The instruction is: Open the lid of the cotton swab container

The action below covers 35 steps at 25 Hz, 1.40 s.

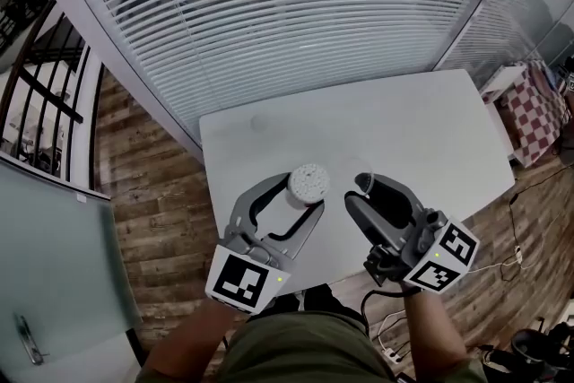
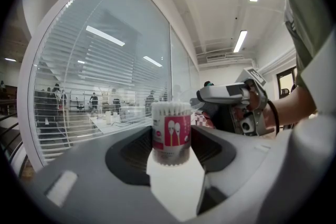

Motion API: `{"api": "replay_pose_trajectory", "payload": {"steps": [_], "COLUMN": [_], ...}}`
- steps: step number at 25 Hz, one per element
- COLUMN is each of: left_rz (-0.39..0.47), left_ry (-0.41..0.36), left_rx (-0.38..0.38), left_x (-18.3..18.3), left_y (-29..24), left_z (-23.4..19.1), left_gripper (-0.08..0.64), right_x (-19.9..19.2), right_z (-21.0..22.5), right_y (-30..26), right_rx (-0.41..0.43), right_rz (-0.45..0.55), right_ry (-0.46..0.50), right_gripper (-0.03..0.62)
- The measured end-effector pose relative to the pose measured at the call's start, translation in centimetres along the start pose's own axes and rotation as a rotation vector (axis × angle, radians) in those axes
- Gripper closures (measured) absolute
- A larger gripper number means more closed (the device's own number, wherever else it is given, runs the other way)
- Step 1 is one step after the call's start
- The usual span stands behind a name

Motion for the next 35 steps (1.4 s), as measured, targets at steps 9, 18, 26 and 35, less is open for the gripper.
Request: {"api": "replay_pose_trajectory", "payload": {"steps": [9, 18, 26, 35], "left_rz": [-0.009, 0.0, -0.001, -0.011], "left_ry": [-0.002, 0.007, 0.018, 0.025], "left_rx": [0.002, 0.002, 0.007, 0.015], "left_x": [-0.2, -0.1, -0.2, -0.7], "left_y": [-0.3, -0.5, -0.6, -0.6], "left_z": [-0.7, -1.3, -1.7, -2.3], "left_gripper": [0.324, 0.324, 0.324, 0.324], "right_x": [-0.6, -1.4, -1.7, -1.8], "right_z": [0.6, 0.9, 1.0, 0.9], "right_y": [-0.1, 0.0, -0.2, -0.6], "right_rx": [-0.007, -0.023, -0.025, -0.017], "right_rz": [-0.005, -0.02, -0.026, -0.03], "right_ry": [-0.039, -0.056, -0.061, -0.055], "right_gripper": [0.445, 0.445, 0.45, 0.457]}}
Point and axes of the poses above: the fingertips, and each gripper's own axes: y backward along the fingers, z to its right, x out of its top, the point moved 6 cm from there along y, backward along the fingers, and after that the axes turned 15 degrees about x, right-handed, at the moved point
